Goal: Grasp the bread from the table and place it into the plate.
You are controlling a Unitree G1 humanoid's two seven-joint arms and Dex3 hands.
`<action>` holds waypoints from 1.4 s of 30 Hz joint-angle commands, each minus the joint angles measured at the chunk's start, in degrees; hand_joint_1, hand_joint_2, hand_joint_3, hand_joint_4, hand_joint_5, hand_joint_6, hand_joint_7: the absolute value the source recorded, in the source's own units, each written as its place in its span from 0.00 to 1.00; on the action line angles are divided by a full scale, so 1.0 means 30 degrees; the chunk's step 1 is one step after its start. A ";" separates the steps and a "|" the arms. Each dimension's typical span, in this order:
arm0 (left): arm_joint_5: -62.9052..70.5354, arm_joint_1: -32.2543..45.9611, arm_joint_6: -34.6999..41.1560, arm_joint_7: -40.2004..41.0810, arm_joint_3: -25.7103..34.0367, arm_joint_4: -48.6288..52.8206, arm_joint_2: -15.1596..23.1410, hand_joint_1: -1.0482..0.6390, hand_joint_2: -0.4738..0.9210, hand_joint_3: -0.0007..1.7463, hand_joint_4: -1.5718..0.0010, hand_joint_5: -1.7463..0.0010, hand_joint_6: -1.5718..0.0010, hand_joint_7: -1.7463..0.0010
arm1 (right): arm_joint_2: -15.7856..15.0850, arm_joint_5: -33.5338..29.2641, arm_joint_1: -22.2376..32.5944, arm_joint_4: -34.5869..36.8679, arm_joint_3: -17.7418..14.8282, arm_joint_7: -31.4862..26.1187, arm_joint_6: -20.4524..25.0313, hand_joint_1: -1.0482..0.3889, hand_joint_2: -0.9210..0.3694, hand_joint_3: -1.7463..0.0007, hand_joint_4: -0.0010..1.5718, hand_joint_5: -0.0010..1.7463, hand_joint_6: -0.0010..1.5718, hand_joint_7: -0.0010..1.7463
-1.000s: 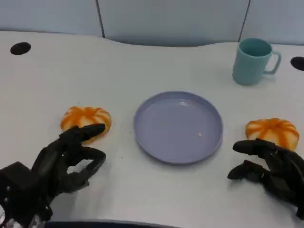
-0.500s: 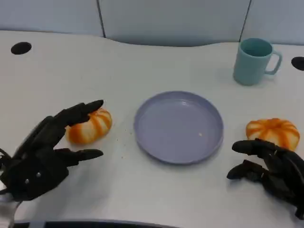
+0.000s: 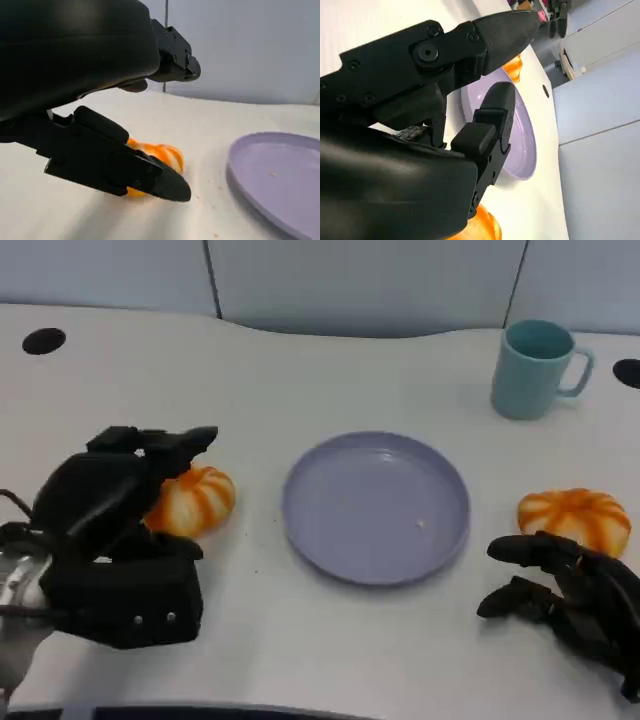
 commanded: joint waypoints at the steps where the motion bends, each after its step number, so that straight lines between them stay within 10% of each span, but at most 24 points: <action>1: 0.1730 -0.1018 0.2045 0.0358 -0.1233 0.0140 0.0426 0.20 0.97 0.00 0.99 0.78 0.84 0.99 | -0.0034 -0.0126 0.0352 0.0481 0.0046 -0.0262 0.0273 0.46 0.00 0.96 0.40 0.63 0.50 0.34; 22: 0.2002 -0.7041 0.6210 -0.2953 -0.5482 0.7534 -0.1459 0.30 0.84 0.00 0.99 0.84 0.84 1.00 | 0.0040 0.0047 0.0549 -0.0134 0.0101 -0.0289 0.0713 0.46 0.00 0.96 0.40 0.63 0.50 0.35; 42: 0.1079 -1.0566 0.5904 -0.0278 -0.7076 1.6465 -0.3878 0.31 0.81 0.00 1.00 0.80 0.81 0.99 | 0.0029 -0.0024 0.0494 0.0389 0.0058 -0.0164 -0.0031 0.46 0.00 0.96 0.39 0.62 0.49 0.36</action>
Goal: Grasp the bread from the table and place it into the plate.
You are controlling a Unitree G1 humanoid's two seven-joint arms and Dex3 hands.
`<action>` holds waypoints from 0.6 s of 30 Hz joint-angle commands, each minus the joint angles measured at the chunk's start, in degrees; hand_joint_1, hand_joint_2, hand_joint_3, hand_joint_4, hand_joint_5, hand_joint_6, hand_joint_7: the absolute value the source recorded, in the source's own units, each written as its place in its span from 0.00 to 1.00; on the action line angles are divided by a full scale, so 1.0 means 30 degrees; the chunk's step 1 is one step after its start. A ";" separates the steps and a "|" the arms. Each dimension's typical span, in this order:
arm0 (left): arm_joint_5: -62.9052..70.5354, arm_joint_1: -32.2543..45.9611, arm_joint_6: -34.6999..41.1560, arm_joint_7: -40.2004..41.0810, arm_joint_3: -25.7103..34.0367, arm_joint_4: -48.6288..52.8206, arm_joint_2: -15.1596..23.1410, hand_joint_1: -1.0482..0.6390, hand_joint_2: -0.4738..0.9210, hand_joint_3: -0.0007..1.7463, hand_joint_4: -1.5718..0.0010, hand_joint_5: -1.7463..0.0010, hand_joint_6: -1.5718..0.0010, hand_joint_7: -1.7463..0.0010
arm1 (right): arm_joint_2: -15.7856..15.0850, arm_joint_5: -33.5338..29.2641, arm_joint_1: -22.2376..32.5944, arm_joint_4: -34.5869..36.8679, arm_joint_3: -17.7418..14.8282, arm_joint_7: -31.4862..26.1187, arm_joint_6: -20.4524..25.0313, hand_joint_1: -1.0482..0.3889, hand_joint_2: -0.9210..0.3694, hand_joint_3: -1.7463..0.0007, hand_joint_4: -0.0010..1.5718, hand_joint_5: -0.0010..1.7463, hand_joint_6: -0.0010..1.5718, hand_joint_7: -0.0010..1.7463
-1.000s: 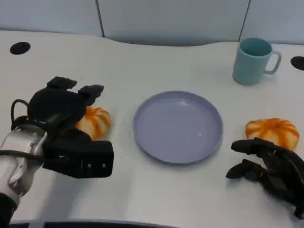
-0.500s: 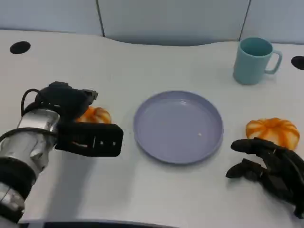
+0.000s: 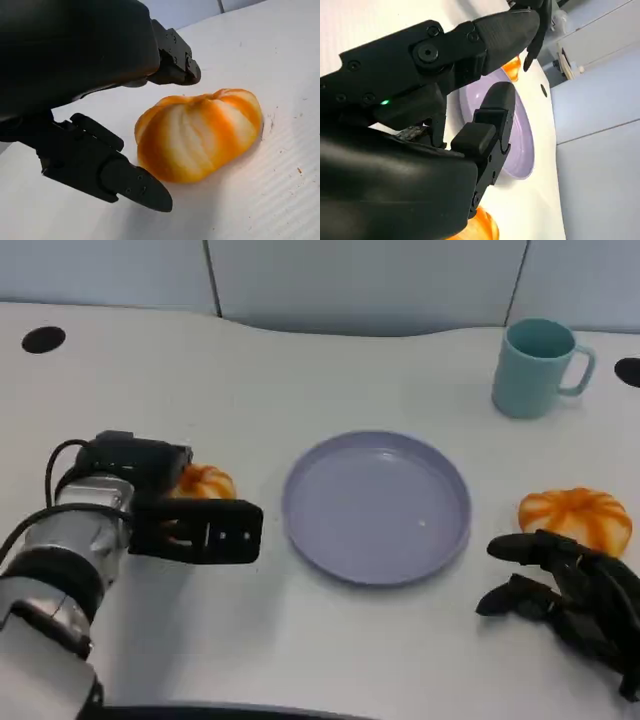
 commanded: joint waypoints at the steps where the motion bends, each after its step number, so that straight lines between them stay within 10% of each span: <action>1: -0.0312 -0.0634 0.0115 0.0188 -0.0213 0.0764 -0.0077 0.31 0.81 0.00 1.00 0.79 0.81 0.99 | -0.0039 -0.0056 0.0520 0.0219 0.0026 -0.0113 0.0403 0.46 0.00 0.96 0.39 0.62 0.49 0.35; 18: -0.0697 -0.0737 0.0405 0.0890 -0.0759 0.1906 -0.0895 0.38 0.81 0.00 0.97 0.78 0.79 0.99 | -0.0021 0.0028 0.0711 -0.0213 0.0025 -0.0058 0.0818 0.45 0.00 0.95 0.40 0.63 0.49 0.35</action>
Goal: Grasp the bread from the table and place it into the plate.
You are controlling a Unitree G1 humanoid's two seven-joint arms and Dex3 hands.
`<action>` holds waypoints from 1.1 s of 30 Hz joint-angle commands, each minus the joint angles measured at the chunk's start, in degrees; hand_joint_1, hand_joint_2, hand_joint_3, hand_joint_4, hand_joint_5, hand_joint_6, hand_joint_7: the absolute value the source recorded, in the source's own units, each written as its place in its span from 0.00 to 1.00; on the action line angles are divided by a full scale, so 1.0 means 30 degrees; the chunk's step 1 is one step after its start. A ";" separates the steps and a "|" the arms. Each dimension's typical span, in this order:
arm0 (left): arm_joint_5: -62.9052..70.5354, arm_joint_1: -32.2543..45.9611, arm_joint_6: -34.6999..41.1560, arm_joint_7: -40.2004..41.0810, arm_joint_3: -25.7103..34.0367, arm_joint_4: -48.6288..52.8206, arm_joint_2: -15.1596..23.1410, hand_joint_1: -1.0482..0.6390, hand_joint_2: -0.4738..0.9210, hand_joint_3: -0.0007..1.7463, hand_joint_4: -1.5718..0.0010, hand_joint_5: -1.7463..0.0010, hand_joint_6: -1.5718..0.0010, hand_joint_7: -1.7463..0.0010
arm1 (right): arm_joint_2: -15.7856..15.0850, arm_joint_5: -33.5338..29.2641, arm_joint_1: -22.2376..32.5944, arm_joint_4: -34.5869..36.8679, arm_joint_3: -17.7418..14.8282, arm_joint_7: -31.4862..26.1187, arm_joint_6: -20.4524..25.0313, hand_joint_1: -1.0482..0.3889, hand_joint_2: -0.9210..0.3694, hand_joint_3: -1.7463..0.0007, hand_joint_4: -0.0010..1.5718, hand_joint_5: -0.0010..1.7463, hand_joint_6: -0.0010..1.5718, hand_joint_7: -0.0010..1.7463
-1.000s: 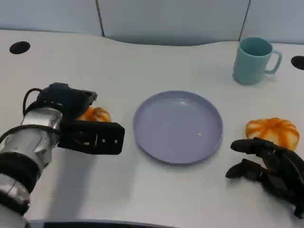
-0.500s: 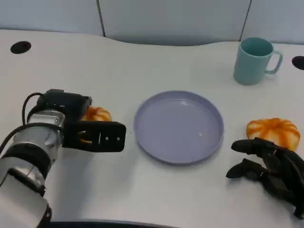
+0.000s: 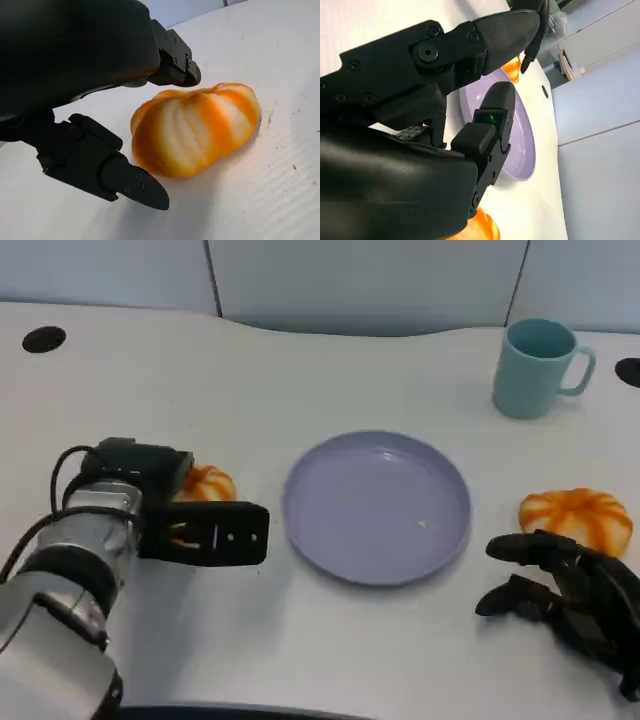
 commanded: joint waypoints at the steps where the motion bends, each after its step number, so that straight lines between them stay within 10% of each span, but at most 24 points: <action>1: 0.0072 -0.0344 0.0182 0.0202 -0.0318 0.0230 -0.0112 0.37 0.81 0.00 0.96 0.79 0.79 0.99 | -0.0032 -0.0041 0.0582 0.0266 0.0014 -0.0152 0.0347 0.45 0.00 0.95 0.40 0.62 0.50 0.35; 12: -0.0336 -0.0139 0.0235 -0.0311 -0.0219 0.0365 -0.0520 0.40 0.82 0.00 0.90 0.84 0.75 1.00 | 0.0088 0.0001 0.0763 0.0183 0.0014 -0.0100 0.0081 0.47 0.00 0.94 0.40 0.61 0.50 0.34; 19: -0.0312 0.0260 0.0548 -0.0876 -0.0583 0.0451 -0.0718 0.48 0.88 0.01 0.69 0.83 0.70 0.99 | 0.0127 -0.0016 0.0923 0.0063 0.0063 -0.0086 -0.0085 0.46 0.00 0.95 0.41 0.61 0.50 0.34; 23: 0.0032 0.0467 0.0603 -0.0323 -0.1094 0.0495 -0.0676 0.51 0.92 0.01 0.60 0.82 0.61 0.98 | 0.0153 0.0117 0.1066 -0.0189 0.0044 -0.0049 0.0193 0.46 0.00 0.95 0.41 0.61 0.50 0.34; 27: -0.0054 0.0538 0.0614 -0.0400 -0.1063 0.0567 -0.0565 0.51 0.97 0.01 0.50 0.55 0.47 0.99 | 0.0131 0.0214 0.1227 -0.0382 0.0076 -0.0024 0.0278 0.47 0.00 0.95 0.41 0.61 0.50 0.33; 33: 0.0241 0.1024 0.0572 0.0163 -0.1355 0.0651 -0.0307 0.44 0.97 0.00 0.45 0.62 0.32 0.99 | 0.0093 0.0317 0.1434 -0.0852 0.0095 -0.0081 0.0621 0.46 0.00 0.96 0.41 0.62 0.51 0.33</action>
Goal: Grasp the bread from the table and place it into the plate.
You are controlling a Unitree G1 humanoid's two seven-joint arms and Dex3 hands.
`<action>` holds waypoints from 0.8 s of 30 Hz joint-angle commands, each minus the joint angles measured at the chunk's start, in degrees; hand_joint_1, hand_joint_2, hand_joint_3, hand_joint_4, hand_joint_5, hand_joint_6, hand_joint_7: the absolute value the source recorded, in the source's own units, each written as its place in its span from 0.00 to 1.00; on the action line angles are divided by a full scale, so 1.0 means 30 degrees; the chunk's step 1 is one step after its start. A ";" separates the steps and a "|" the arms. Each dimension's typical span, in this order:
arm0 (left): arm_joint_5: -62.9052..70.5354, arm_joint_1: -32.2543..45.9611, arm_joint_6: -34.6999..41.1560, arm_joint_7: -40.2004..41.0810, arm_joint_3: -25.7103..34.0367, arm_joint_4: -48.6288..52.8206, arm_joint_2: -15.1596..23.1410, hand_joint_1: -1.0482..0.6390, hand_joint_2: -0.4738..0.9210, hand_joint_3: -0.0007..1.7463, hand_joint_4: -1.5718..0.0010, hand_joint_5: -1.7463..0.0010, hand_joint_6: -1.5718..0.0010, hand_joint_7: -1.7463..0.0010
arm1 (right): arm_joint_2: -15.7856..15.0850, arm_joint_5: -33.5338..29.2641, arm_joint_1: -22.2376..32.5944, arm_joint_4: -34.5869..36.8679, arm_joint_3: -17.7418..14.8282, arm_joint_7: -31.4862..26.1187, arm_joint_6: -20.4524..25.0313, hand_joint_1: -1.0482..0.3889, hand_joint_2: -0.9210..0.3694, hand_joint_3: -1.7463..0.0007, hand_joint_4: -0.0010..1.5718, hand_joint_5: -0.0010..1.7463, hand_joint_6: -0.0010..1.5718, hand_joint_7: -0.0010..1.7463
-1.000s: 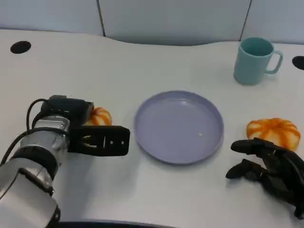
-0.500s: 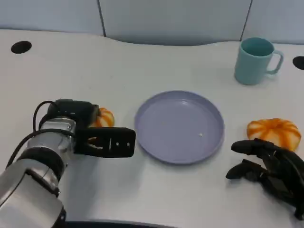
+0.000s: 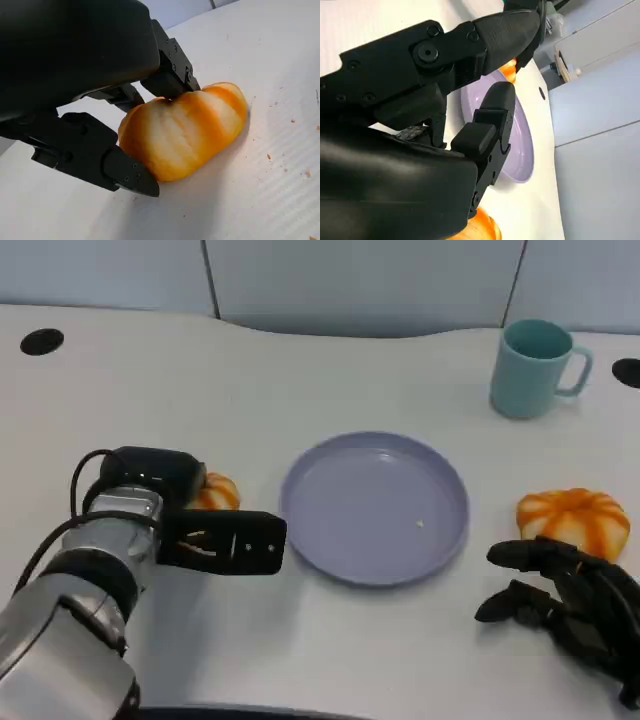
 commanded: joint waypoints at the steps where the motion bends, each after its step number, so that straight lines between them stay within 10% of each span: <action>1: 0.0369 0.1110 -0.0081 -0.0245 -0.0509 0.0536 0.0430 0.42 0.98 0.00 0.47 0.60 0.32 0.99 | -0.0059 0.0030 0.0757 -0.0169 0.0017 -0.0215 0.0737 0.46 0.00 0.96 0.41 0.62 0.50 0.33; 22: 0.0363 0.0713 -0.1802 0.3375 -0.0619 0.0243 0.1233 0.43 1.00 0.13 0.55 0.01 0.26 0.96 | 0.0106 0.0059 0.1078 -0.0869 0.0214 -0.0632 0.0849 0.44 0.00 0.94 0.42 0.61 0.51 0.32; 23: 0.0318 0.0641 -0.2070 0.3625 -0.0560 0.0191 0.1314 0.43 1.00 0.13 0.54 0.01 0.29 0.85 | 0.0110 0.0055 0.1086 -0.0910 0.0247 -0.0655 0.0873 0.44 0.00 0.94 0.42 0.61 0.51 0.32; 24: 0.0307 0.0509 -0.2268 0.3773 -0.0534 0.0139 0.1401 0.44 1.00 0.11 0.52 0.00 0.42 0.53 | 0.0108 0.0024 0.1086 -0.0907 0.0288 -0.0671 0.0804 0.44 0.00 0.94 0.42 0.61 0.51 0.32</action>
